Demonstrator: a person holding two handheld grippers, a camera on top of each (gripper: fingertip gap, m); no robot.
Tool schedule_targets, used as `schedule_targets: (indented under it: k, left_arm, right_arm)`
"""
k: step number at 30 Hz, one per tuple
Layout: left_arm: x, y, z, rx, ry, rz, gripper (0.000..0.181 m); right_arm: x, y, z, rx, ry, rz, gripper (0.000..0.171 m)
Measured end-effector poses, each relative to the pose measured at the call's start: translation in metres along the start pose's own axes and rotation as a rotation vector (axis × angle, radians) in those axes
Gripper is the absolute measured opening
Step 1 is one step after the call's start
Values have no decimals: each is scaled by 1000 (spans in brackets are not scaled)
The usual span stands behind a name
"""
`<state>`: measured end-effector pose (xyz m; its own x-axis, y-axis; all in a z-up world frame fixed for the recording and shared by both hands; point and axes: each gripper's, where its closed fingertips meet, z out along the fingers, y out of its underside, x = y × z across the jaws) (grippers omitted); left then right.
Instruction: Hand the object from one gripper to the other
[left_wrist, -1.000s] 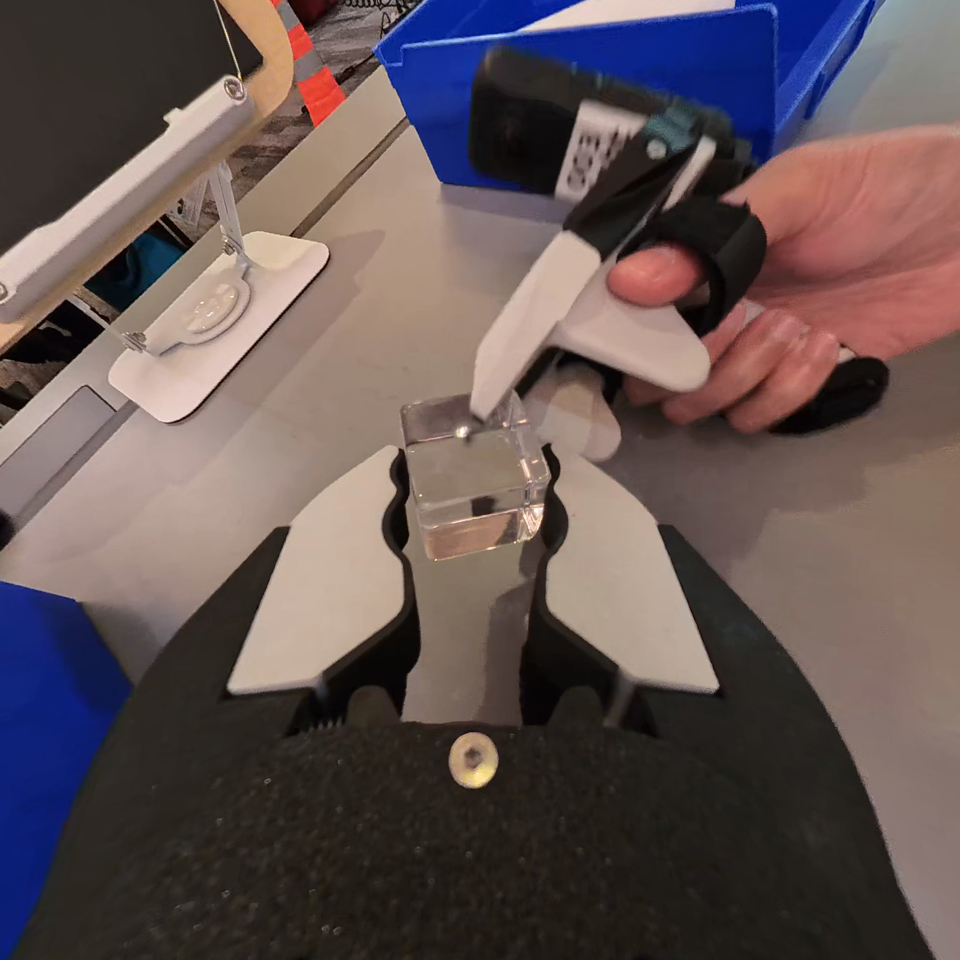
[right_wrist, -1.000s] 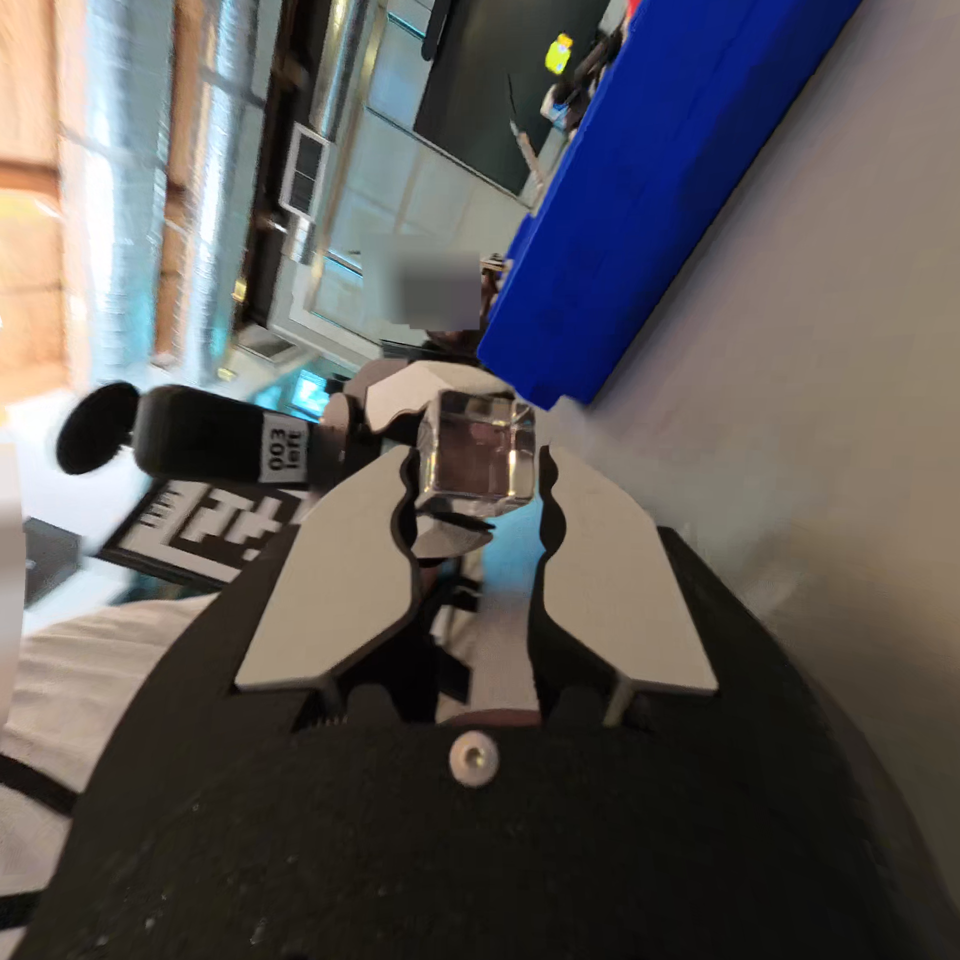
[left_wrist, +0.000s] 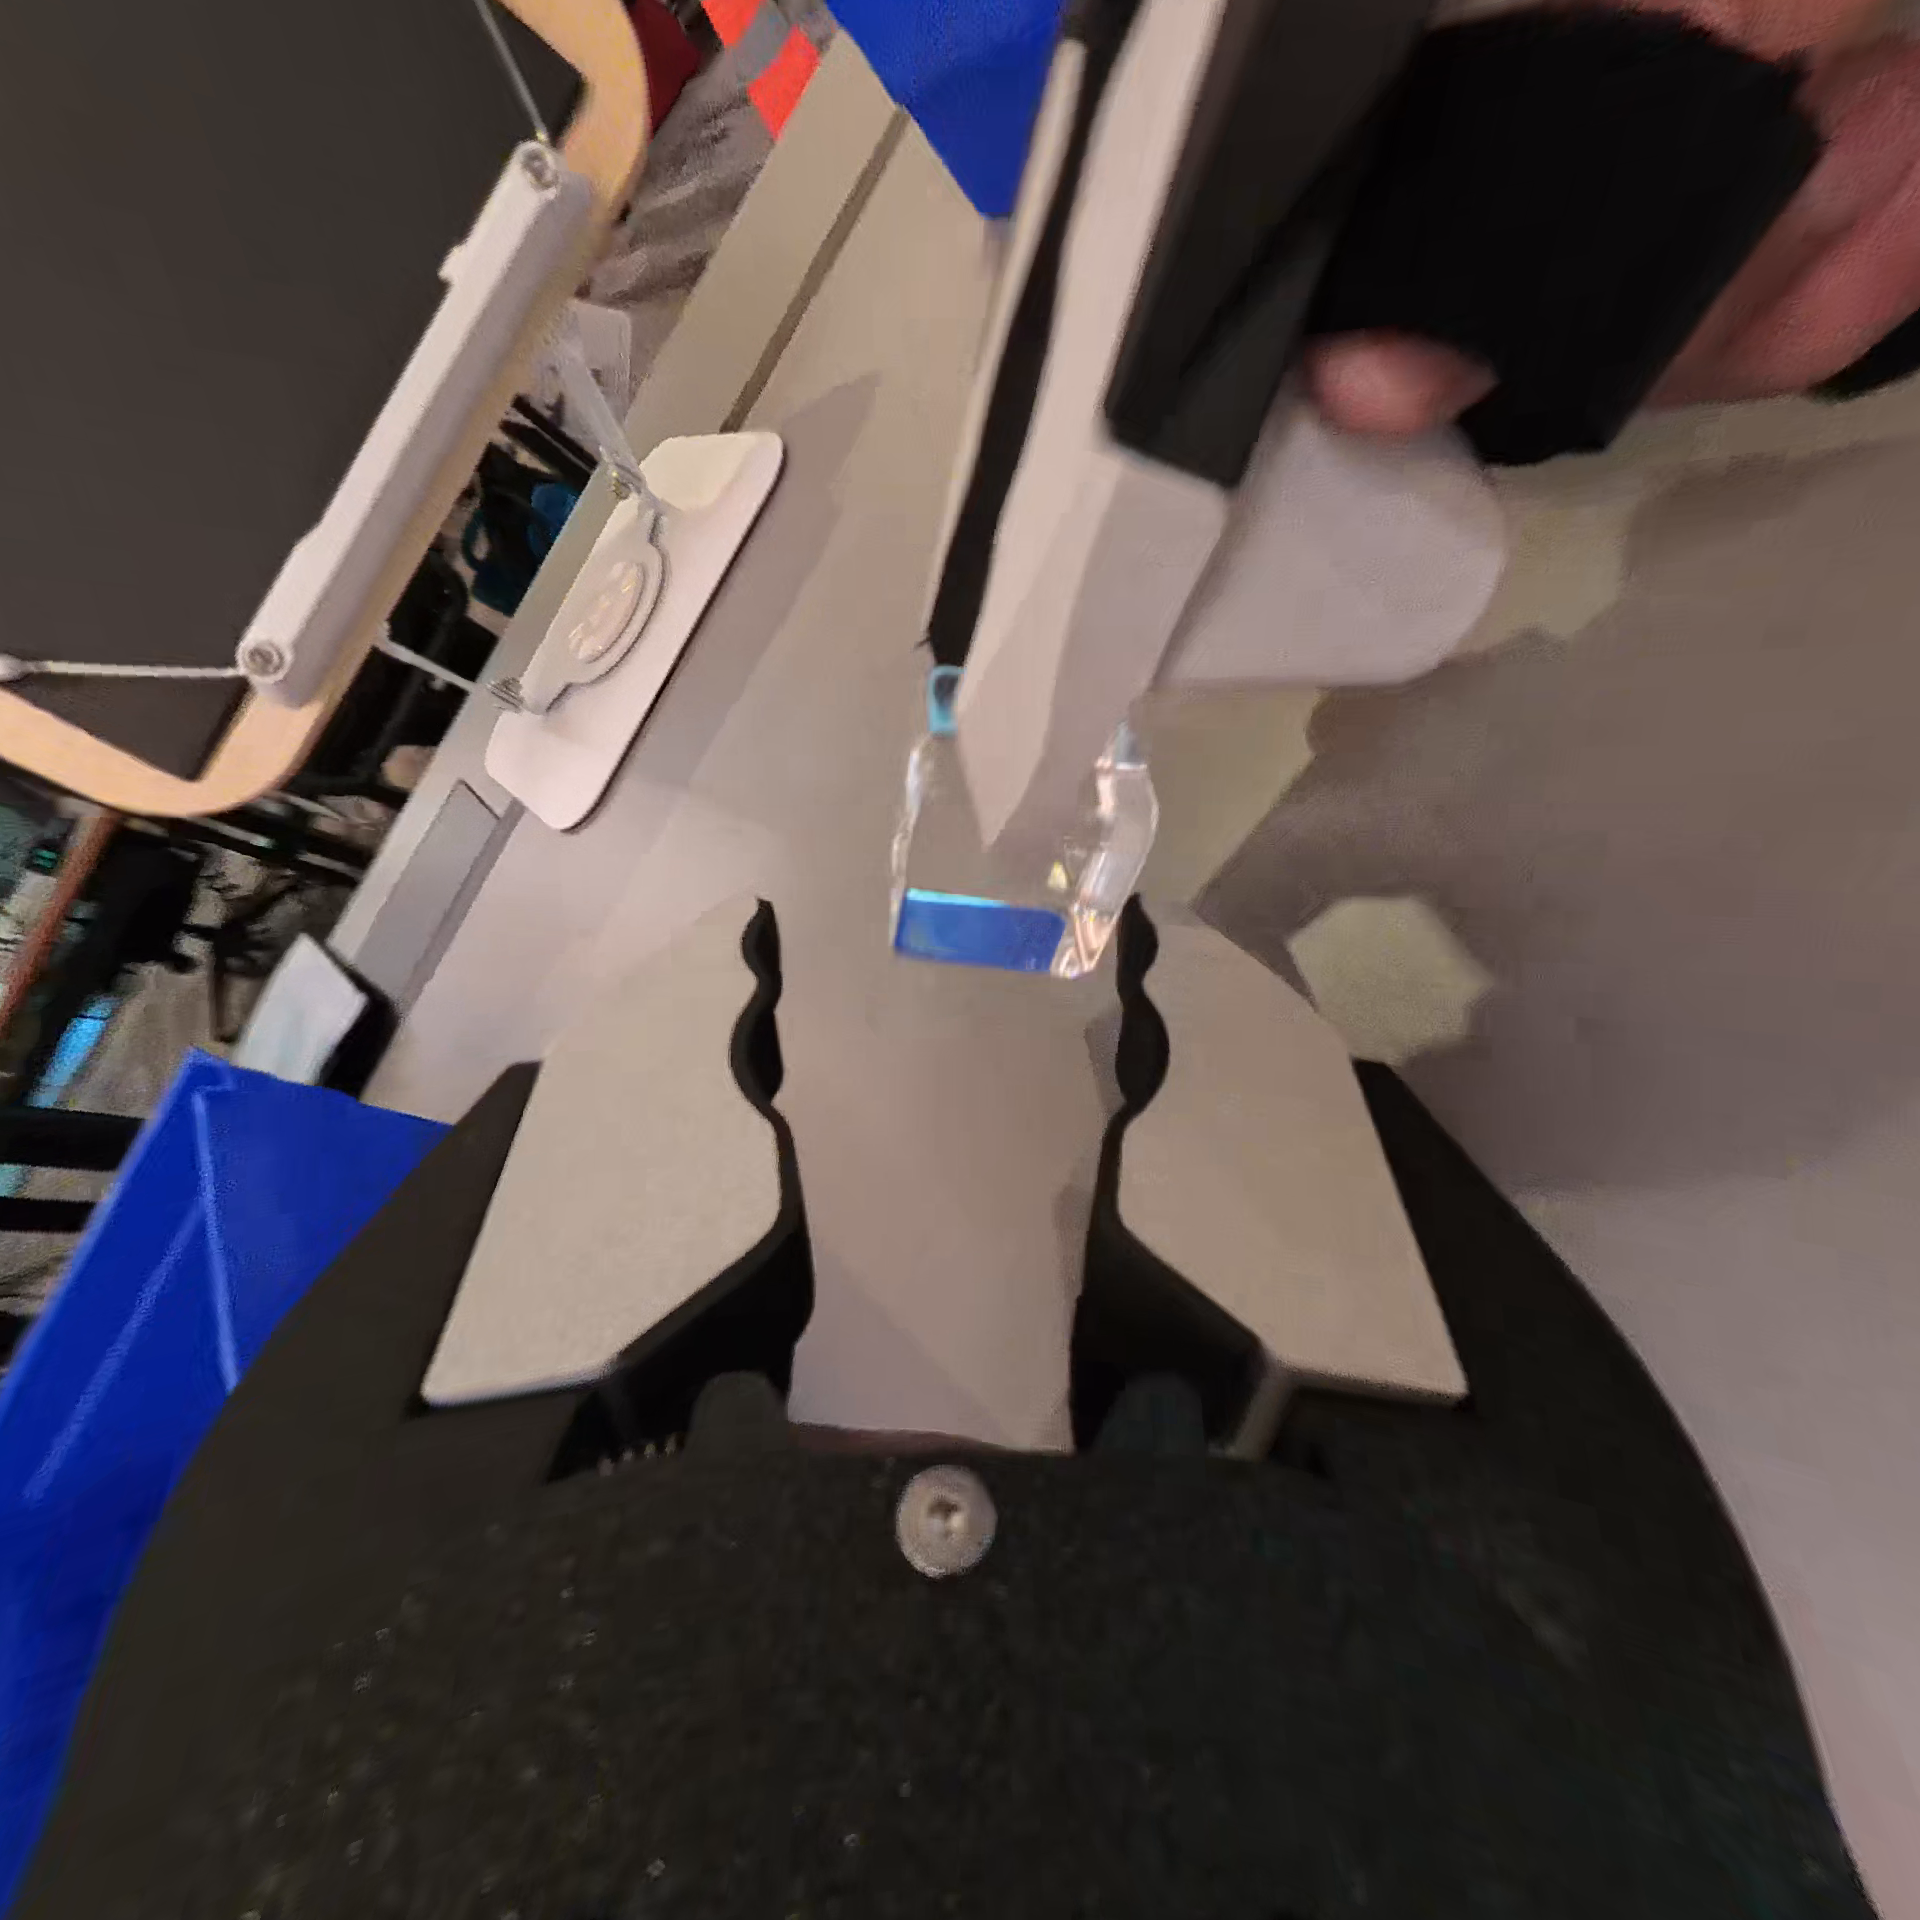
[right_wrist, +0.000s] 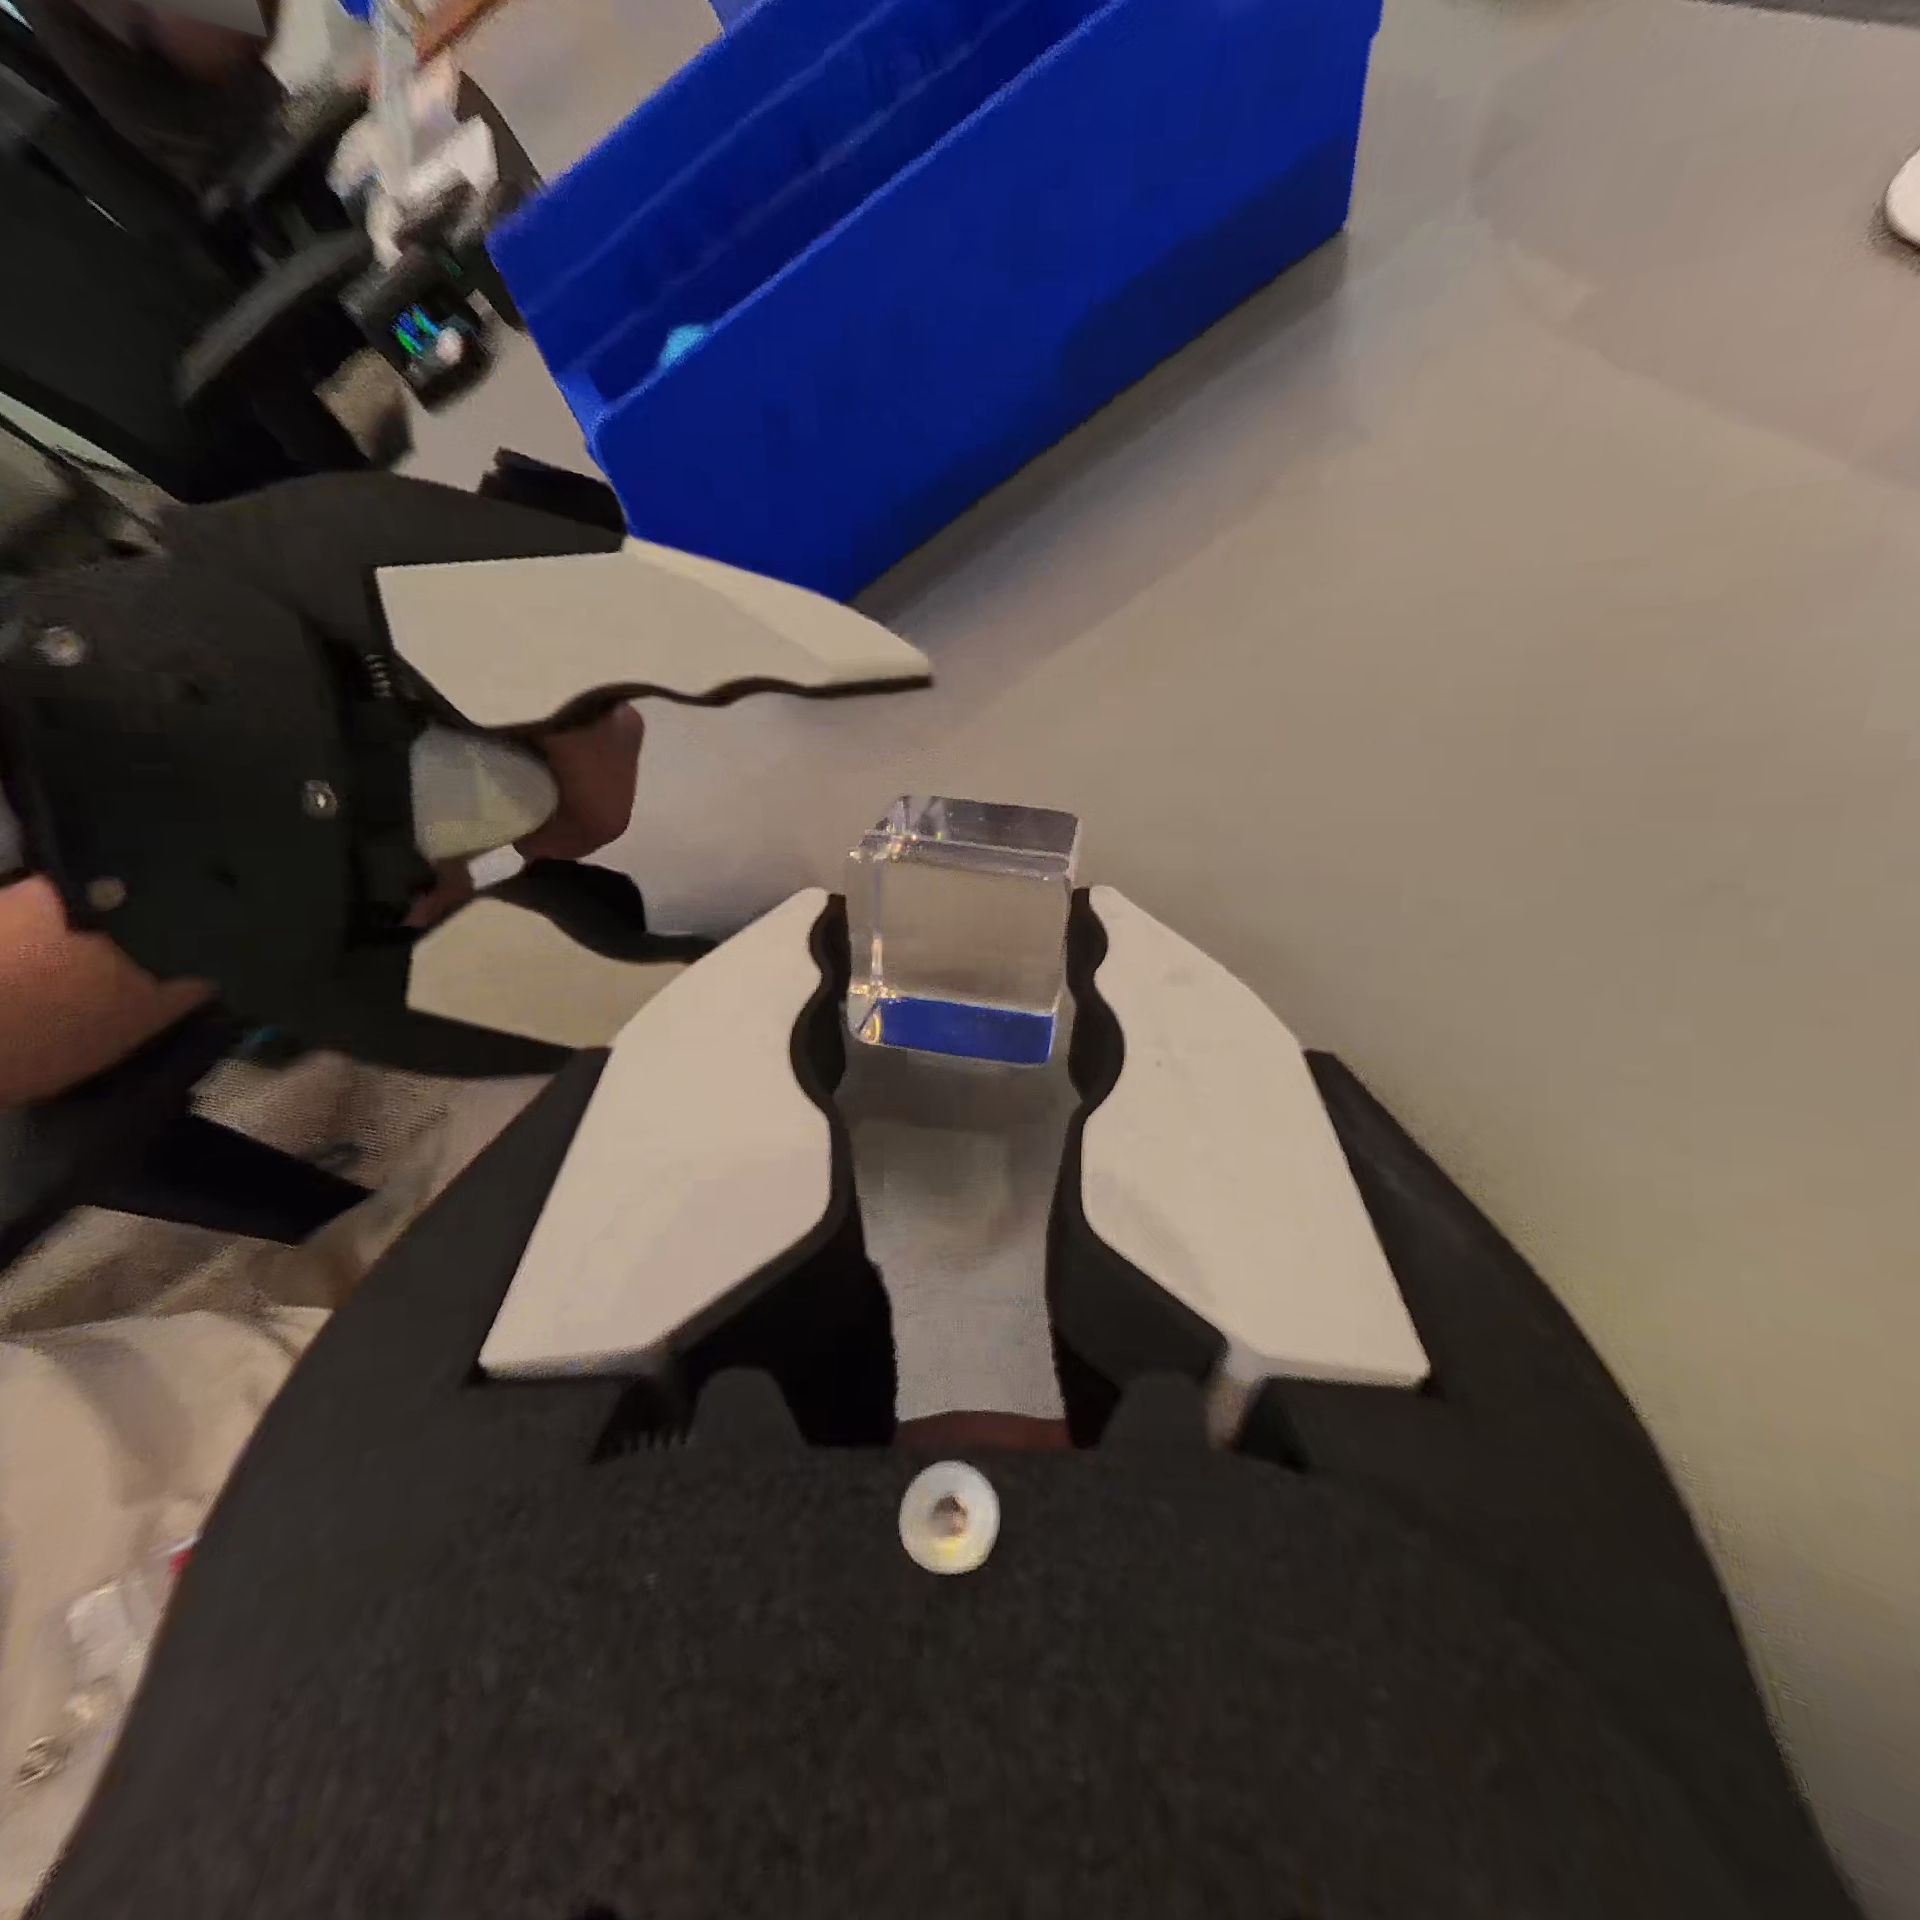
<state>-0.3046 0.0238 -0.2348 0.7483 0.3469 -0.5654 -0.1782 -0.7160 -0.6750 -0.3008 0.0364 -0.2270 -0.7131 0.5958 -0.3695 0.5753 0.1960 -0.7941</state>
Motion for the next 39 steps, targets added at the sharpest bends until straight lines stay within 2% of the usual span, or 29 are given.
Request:
schedule_targets:
  k: [3, 6, 9, 12, 16, 18, 19, 25, 29, 33, 35, 37, 39]
  left_arm:
    - [-4, -7, -10, 109, 155, -245, 64]
    - [-4, -20, -21, 239, 459, -629, 65]
    - [-17, -39, -36, 426, 668, -936, 61]
    - [-16, -50, -45, 503, 799, -1030, 62]
    - [-4, -60, -47, 525, 868, -1048, 62]
    - [-2, -62, -45, 526, 878, -1059, 54]
    - [0, -62, -45, 522, 879, -1050, 44]
    - [2, -54, -42, 463, 848, -1011, 45]
    - [-2, -46, -41, 422, 832, -1015, 45]
    - [-8, -37, -38, 390, 823, -1052, 44]
    - [-6, -38, -41, 386, 873, -1071, 45]
    - [0, -38, -42, 370, 924, -1079, 45]
    - [8, -37, -41, 337, 957, -1073, 45]
  right_arm:
    - [5, -8, -11, 81, -140, 117, 40]
    - [-4, -20, -24, 189, -336, 180, 39]
    - [-23, -35, -40, 333, -540, 192, 40]
    - [-34, -44, -47, 416, -595, 174, 41]
    - [-44, -47, -46, 447, -651, 193, 40]
    - [-48, -44, -42, 432, -644, 177, 39]
    - [-49, -44, -41, 434, -641, 177, 39]
    - [-45, -39, -37, 409, -578, 121, 39]
    - [-25, -30, -35, 395, -313, -184, 55]
    - [-5, -25, -35, 463, 23, -725, 55]
    - [-4, -15, -28, 420, 26, -782, 57]
    - [-13, -14, -27, 469, -12, -819, 64]
    - [-24, -16, -30, 508, -14, -891, 64]
